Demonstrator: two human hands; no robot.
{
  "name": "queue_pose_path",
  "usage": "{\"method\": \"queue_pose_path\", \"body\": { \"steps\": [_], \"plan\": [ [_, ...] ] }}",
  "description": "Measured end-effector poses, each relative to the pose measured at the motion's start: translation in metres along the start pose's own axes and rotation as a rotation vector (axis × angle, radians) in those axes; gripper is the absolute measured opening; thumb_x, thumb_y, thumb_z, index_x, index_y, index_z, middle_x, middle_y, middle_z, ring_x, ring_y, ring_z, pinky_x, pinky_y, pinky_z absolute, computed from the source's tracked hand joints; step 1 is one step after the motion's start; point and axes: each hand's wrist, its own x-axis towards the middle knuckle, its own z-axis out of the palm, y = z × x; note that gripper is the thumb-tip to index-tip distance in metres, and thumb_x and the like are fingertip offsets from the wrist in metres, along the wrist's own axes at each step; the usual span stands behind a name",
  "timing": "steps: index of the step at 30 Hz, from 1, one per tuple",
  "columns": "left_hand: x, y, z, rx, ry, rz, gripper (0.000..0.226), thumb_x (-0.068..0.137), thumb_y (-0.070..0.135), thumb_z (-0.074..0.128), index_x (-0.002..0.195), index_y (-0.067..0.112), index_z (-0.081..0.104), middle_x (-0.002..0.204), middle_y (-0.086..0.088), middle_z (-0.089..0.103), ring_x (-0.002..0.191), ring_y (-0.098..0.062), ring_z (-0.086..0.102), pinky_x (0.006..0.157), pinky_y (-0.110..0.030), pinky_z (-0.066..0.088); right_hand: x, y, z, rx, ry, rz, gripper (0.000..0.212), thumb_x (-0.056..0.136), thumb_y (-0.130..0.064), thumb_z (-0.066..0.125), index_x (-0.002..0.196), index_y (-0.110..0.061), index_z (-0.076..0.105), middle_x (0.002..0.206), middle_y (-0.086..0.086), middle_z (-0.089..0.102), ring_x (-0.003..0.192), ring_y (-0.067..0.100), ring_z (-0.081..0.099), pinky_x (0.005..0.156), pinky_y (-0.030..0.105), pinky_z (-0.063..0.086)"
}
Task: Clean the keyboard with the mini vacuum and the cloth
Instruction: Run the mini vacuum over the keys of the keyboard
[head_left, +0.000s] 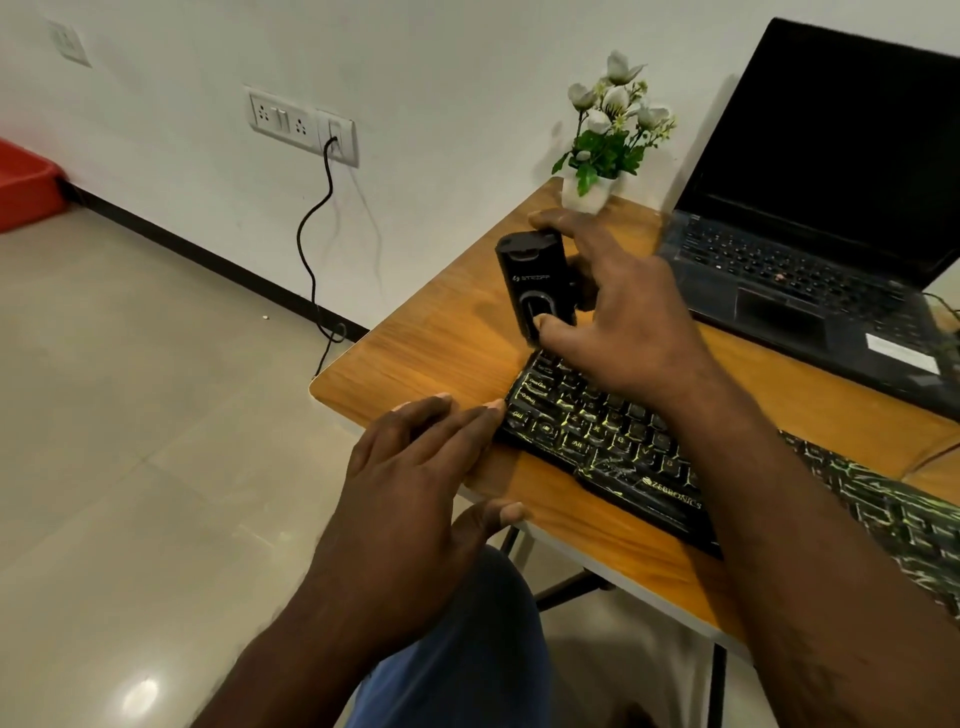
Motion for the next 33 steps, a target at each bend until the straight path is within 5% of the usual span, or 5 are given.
{"method": "queue_pose_path", "body": {
  "steps": [5, 20, 25, 29, 33],
  "plan": [
    [0.000, 0.000, 0.000, 0.004, -0.026, -0.004, 0.077, 0.088, 0.079, 0.031, 0.157, 0.046, 0.024, 0.147, 0.037, 0.023, 0.144, 0.009, 0.002, 0.116, -0.034, 0.013, 0.002, 0.003, 0.003, -0.107, 0.020, -0.002, 0.085, 0.083, -0.021, 0.081, 0.149, -0.047, 0.036, 0.122, 0.004, 0.071, 0.103, 0.020, 0.071, 0.074, 0.038, 0.065],
    [0.001, -0.003, -0.002, -0.006, -0.072, 0.014, 0.077, 0.088, 0.080, 0.030, 0.158, 0.046, 0.022, 0.155, 0.030, 0.030, 0.150, -0.002, 0.009, 0.118, -0.034, 0.010, -0.007, 0.009, -0.005, 0.196, -0.108, 0.001, 0.079, 0.080, -0.023, 0.085, 0.148, -0.038, 0.047, 0.119, -0.007, 0.069, 0.097, 0.007, 0.071, 0.078, 0.027, 0.063],
    [0.002, -0.001, -0.005, -0.001, -0.098, 0.013, 0.081, 0.086, 0.080, 0.029, 0.159, 0.045, 0.019, 0.159, 0.024, 0.033, 0.151, -0.003, 0.007, 0.116, -0.029, 0.004, -0.008, 0.010, -0.002, 0.132, 0.030, 0.028, 0.079, 0.080, -0.019, 0.083, 0.148, -0.036, 0.045, 0.120, -0.002, 0.071, 0.088, 0.006, 0.072, 0.072, 0.030, 0.065],
    [0.002, -0.001, -0.005, -0.006, -0.101, 0.014, 0.082, 0.086, 0.081, 0.029, 0.159, 0.044, 0.022, 0.160, 0.023, 0.034, 0.151, -0.004, 0.009, 0.117, -0.031, 0.007, -0.012, 0.011, -0.004, 0.219, -0.056, 0.026, 0.078, 0.079, -0.020, 0.085, 0.147, -0.034, 0.048, 0.110, -0.007, 0.070, 0.086, 0.010, 0.072, 0.075, 0.031, 0.064],
    [0.008, -0.001, -0.015, -0.041, -0.094, 0.011, 0.080, 0.081, 0.080, 0.042, 0.153, 0.045, 0.037, 0.146, 0.024, 0.048, 0.141, -0.003, 0.025, 0.108, -0.031, 0.016, -0.008, 0.019, -0.005, 0.267, 0.085, 0.104, 0.073, 0.083, -0.019, 0.081, 0.146, -0.035, 0.047, 0.106, -0.010, 0.068, 0.084, 0.001, 0.071, 0.067, 0.019, 0.060]
  ]
}}
